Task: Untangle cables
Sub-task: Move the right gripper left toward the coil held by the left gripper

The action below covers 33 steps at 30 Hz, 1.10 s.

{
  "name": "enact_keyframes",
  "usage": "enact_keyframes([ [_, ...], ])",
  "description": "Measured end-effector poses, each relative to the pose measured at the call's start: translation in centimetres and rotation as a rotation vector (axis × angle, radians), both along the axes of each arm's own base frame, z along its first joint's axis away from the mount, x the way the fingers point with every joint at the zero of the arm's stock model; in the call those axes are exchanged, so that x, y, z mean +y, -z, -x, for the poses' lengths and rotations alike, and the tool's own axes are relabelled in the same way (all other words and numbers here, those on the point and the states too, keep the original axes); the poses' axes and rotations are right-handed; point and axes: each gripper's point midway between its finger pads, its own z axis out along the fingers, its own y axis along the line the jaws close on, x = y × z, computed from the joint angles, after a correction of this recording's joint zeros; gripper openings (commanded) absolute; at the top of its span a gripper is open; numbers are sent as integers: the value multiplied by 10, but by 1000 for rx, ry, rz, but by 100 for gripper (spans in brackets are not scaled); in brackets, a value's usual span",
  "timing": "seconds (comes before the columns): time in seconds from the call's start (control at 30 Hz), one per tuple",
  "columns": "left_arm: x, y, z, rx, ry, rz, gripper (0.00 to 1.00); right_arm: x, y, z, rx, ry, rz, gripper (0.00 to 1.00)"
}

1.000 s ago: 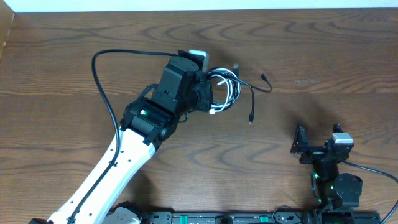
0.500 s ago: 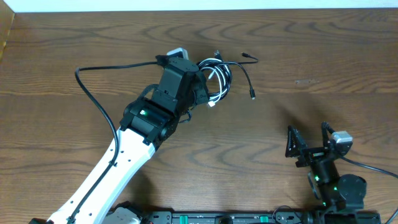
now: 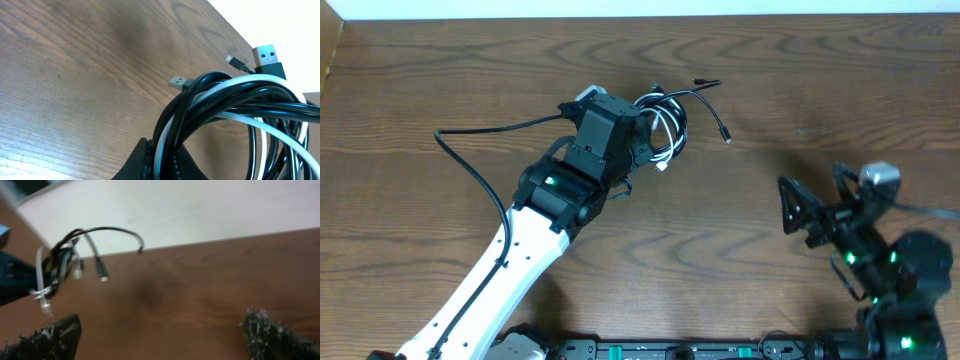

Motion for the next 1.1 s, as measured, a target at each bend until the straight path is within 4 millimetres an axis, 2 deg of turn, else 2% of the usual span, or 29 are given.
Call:
enact_keyframes([
  [0.3,-3,2,4,8,8,-11,7,45,-23,-20,151,-300,-87,99],
  [0.47,-8,1,8,-15,14,-48,7,75,-52,-9,57,-562,-139,99],
  [0.6,-14,-1,10,-41,17,-74,7,86,-65,5,22,-686,-171,99],
  [0.67,-17,-2,11,-54,20,-82,7,88,-66,9,36,-712,-189,99],
  [0.83,-33,-11,10,-107,40,-64,7,90,-64,13,76,-727,-218,92],
  [1.1,-52,-19,15,-154,75,-53,8,85,-33,-9,228,-627,-259,73],
])
